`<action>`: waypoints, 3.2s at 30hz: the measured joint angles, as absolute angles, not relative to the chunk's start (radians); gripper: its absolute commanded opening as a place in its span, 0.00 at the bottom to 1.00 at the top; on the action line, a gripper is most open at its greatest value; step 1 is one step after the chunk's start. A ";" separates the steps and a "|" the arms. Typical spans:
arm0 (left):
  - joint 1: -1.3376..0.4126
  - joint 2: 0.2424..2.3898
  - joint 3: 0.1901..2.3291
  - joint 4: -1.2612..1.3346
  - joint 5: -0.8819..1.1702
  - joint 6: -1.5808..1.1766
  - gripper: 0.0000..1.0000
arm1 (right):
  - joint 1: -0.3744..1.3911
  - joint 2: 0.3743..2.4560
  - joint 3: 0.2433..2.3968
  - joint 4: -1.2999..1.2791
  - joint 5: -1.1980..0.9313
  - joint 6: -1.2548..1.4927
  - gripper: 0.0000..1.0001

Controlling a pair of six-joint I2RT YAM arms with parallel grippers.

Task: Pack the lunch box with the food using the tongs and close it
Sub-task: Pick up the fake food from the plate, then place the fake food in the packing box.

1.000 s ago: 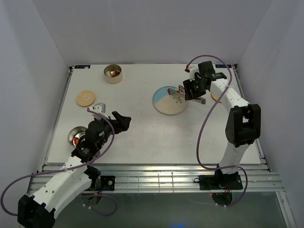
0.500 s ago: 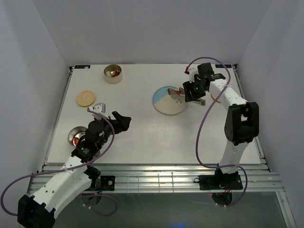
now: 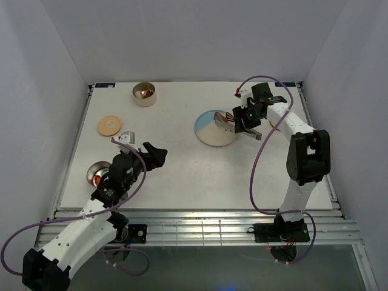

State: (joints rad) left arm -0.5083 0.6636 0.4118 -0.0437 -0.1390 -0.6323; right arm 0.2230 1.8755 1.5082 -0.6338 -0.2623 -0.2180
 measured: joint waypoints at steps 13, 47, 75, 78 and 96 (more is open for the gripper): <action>-0.508 0.656 0.412 -0.044 -0.139 -0.632 0.96 | 0.223 1.876 1.507 -0.639 -0.264 -0.216 0.49; -0.508 0.653 0.412 -0.044 -0.153 -0.632 0.96 | 0.231 1.874 1.457 -0.625 -0.297 -0.150 0.08; -0.511 0.878 1.393 -0.667 -0.318 -0.500 0.96 | 0.837 1.505 1.294 -0.271 -0.394 0.191 0.08; -0.511 0.841 1.441 -0.733 -0.345 -0.479 0.97 | 0.954 1.557 1.294 -0.211 -0.380 0.210 0.08; -0.511 0.690 1.549 -0.844 -0.220 -0.444 0.97 | 1.186 1.937 1.594 -0.163 -0.302 0.229 0.08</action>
